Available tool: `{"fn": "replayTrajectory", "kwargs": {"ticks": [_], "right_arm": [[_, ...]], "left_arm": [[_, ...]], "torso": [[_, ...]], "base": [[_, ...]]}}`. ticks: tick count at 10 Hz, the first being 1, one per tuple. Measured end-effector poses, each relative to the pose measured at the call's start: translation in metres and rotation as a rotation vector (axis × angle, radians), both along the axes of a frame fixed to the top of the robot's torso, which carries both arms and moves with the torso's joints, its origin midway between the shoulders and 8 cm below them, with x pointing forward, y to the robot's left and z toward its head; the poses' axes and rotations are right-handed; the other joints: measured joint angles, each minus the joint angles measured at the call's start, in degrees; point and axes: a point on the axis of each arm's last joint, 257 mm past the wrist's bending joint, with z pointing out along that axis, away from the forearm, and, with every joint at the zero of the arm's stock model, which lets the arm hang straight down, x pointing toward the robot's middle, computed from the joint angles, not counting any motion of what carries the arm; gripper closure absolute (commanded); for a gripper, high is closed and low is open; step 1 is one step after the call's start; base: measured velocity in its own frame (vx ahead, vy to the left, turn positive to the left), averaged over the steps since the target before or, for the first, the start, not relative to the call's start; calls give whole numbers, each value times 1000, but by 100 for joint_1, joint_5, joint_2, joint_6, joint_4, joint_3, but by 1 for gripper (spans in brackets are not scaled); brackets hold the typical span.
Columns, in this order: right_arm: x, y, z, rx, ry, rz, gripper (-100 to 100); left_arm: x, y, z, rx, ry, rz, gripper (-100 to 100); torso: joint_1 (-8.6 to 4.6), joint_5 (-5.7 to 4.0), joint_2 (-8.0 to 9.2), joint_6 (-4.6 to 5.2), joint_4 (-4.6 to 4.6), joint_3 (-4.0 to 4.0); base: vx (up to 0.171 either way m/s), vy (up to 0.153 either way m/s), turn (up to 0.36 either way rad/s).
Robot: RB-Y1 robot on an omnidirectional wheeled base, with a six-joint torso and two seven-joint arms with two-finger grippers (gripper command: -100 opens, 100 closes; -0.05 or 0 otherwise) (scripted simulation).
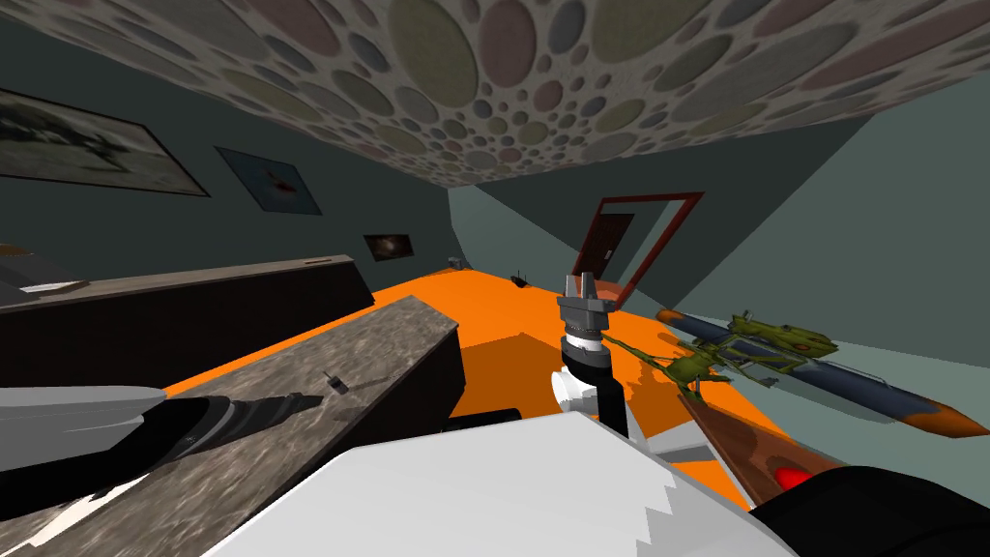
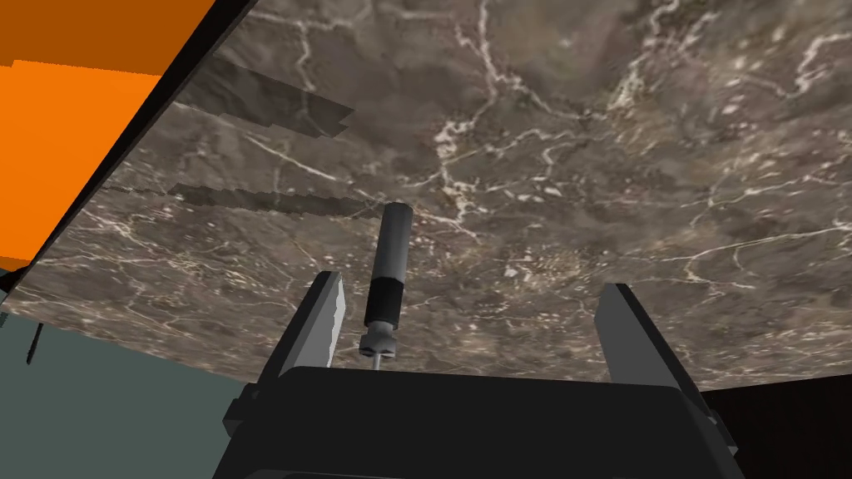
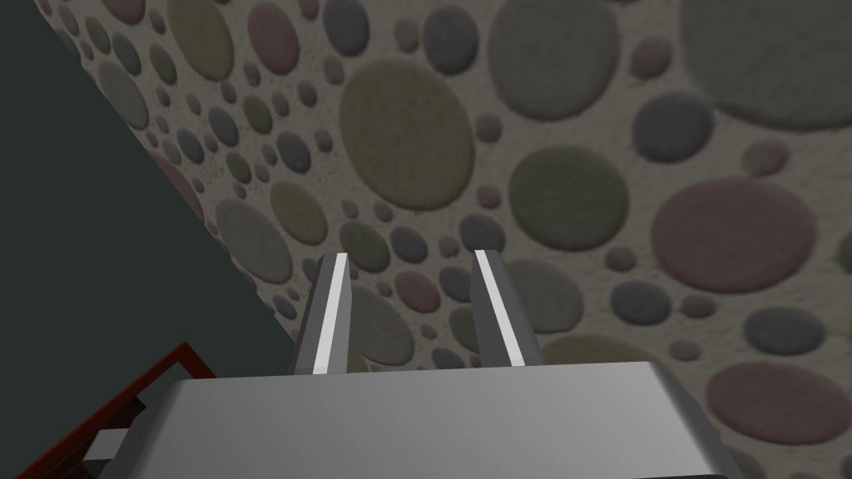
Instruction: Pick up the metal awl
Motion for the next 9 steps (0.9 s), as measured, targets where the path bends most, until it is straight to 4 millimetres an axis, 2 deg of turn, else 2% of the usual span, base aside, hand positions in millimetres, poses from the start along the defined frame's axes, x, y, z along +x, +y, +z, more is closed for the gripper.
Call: {"fn": "replayTrajectory", "kwargs": {"ticks": [1,2,3,8,9], "right_arm": [[0,0,0,0,0,0,0],[0,0,0,0,0,0,0],[0,0,0,0,0,0,0],[0,0,0,0,0,0,0],[0,0,0,0,0,0,0]], "left_arm": [[1,-1,2,3,5,1,-100],[1,-1,3,3,5,2,0],[1,-1,3,3,5,2,-100],[-18,20,-15,3,-3,65,-100],[-18,20,-15,4,-3,66,100]], "torso": [[-1,-1,2,0,0,1],[5,1,21,-1,4,11],[10,3,37,-2,8,21],[12,3,59,-1,14,35],[12,3,56,-4,14,33]], "base": [[48,-12,2],[9,-3,-1],[-7,-7,-169],[-20,-5,-110],[0,0,0]]}}
